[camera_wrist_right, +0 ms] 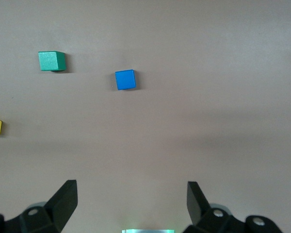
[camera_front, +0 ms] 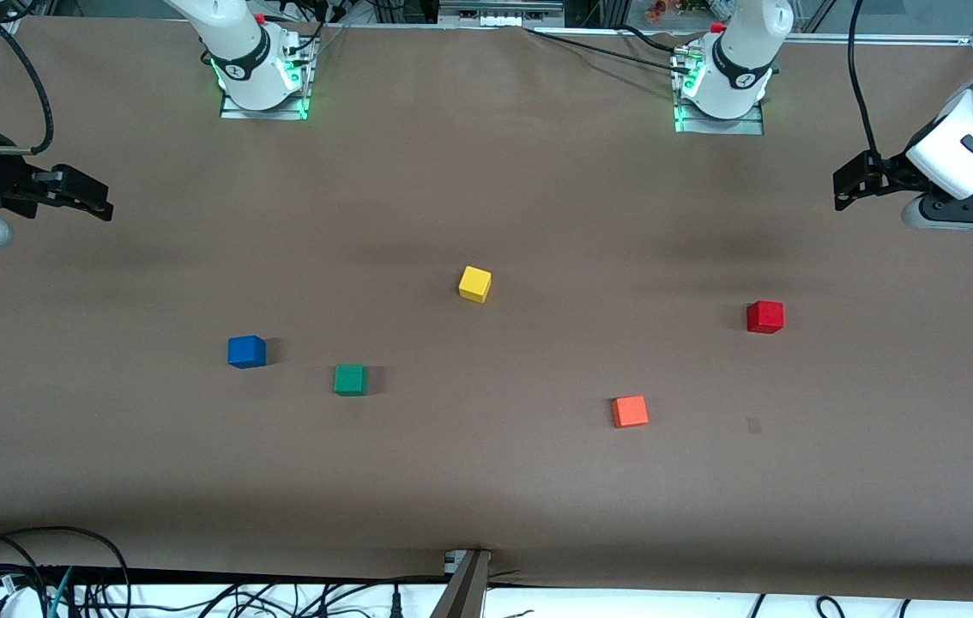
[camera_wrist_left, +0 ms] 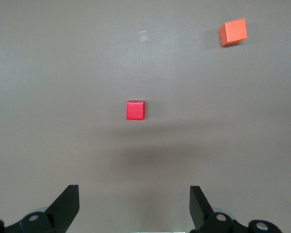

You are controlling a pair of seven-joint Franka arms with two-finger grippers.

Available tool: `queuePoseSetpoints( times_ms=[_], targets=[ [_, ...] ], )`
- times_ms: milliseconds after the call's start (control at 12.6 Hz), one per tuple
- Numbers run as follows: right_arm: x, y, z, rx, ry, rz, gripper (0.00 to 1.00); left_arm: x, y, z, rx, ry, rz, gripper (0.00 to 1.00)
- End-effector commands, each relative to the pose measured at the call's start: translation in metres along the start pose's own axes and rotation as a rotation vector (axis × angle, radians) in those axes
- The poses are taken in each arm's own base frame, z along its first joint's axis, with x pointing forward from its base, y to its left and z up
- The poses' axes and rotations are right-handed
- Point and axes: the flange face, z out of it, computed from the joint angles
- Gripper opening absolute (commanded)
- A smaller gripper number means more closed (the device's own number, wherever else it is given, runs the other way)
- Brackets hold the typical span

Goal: Pass red block to right arm, stack on blue

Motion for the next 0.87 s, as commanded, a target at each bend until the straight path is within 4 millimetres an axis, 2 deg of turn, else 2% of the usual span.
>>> queuePoseSetpoints(
  times_ms=[0,793],
  targets=[
    [-0.0014,0.0035,-0.0010,-0.005,0.005,-0.007,1.00,0.0048,-0.0021,-0.0051,-0.016,-0.006,0.017,1.00],
    [-0.0014,0.0026,-0.0010,-0.005,0.005,-0.009,1.00,0.0054,-0.0029,-0.0031,-0.024,-0.012,0.008,1.00]
  ],
)
